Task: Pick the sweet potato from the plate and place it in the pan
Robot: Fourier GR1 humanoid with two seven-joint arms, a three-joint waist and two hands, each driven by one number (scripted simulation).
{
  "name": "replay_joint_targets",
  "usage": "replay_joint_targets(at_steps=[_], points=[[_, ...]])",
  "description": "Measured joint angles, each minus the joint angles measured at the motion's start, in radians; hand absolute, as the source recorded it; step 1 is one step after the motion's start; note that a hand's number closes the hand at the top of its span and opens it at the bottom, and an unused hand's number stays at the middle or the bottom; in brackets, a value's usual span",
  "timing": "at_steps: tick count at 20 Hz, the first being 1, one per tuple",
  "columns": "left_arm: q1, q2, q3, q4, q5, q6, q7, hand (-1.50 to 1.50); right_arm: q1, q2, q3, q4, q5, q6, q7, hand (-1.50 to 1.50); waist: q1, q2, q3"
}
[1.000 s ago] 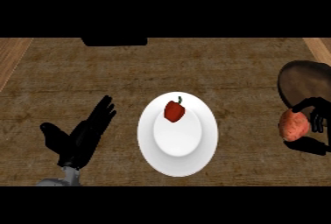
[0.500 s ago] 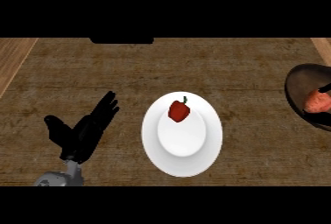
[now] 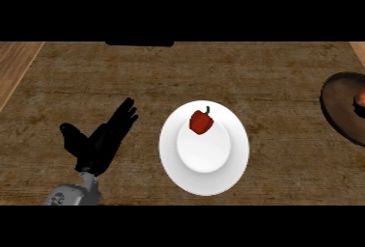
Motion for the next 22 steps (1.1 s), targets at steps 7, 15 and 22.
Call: replay_joint_targets(at_steps=[7, 15, 22], points=[[-0.019, -0.003, -0.007, 0.002, 0.0, -0.019, 0.002, 0.0, -0.088, -0.05, -0.014, 0.245, 0.041, 0.035, -0.023, -1.5, 0.032, 0.014, 0.001], [-0.015, -0.008, -0.017, -0.006, -0.009, -0.02, 0.002, 0.0, -0.131, -0.042, -0.006, 0.368, 0.063, 0.151, -0.017, -1.5, 0.042, 0.018, 0.005], [-0.002, 0.006, 0.008, -0.004, 0.001, -0.027, -0.005, 0.0, -0.159, -0.044, -0.157, 0.359, -0.092, 0.331, -0.127, -1.5, 0.023, 0.014, 0.007]])
